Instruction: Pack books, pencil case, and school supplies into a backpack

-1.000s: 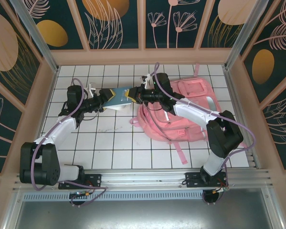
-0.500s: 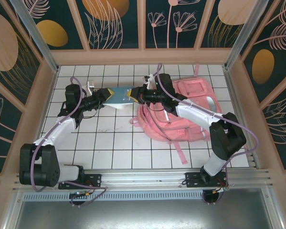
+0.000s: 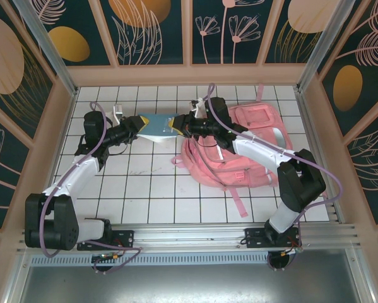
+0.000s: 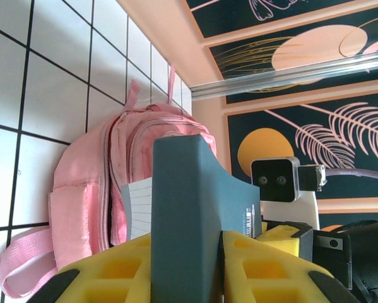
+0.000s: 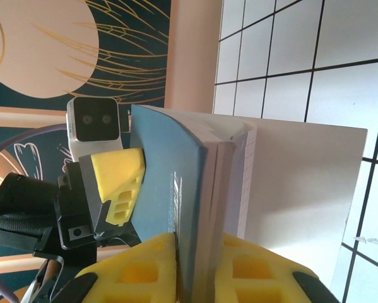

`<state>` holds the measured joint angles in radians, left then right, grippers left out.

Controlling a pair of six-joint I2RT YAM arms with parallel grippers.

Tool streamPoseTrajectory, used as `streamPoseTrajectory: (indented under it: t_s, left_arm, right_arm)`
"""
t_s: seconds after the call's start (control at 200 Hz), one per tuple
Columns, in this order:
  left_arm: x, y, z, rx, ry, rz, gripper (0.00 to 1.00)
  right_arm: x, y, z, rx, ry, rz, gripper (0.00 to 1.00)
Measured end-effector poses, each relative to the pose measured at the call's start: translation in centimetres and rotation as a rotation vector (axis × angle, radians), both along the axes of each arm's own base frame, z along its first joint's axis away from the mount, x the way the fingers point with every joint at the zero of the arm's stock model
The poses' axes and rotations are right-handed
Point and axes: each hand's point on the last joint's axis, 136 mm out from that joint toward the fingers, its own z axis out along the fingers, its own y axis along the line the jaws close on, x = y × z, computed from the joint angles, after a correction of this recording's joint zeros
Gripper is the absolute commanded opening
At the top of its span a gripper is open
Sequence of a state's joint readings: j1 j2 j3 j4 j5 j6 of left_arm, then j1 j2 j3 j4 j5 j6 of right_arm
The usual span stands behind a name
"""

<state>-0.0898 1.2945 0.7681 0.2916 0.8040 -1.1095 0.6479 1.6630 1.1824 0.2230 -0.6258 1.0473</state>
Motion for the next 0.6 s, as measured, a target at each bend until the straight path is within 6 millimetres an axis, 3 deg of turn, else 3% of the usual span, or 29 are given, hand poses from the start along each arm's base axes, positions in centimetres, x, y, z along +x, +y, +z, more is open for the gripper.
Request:
streamPoseTrajectory:
  t_s: [0.145, 0.365, 0.601]
  left_arm:
    - [-0.1, 0.0, 0.2, 0.000, -0.005, -0.001, 0.04]
    - [-0.6, -0.2, 1.1, 0.003, -0.032, -0.008, 0.00]
    - [-0.5, 0.3, 1.0, 0.064, -0.048, 0.014, 0.00]
  right_arm:
    - [0.1, -0.3, -0.9, -0.037, 0.005, -0.015, 0.23]
    - [0.3, -1.0, -2.9, -0.135, 0.011, -0.058, 0.44]
    - [1.7, -3.6, -3.8, -0.308, -0.034, -0.168, 0.48]
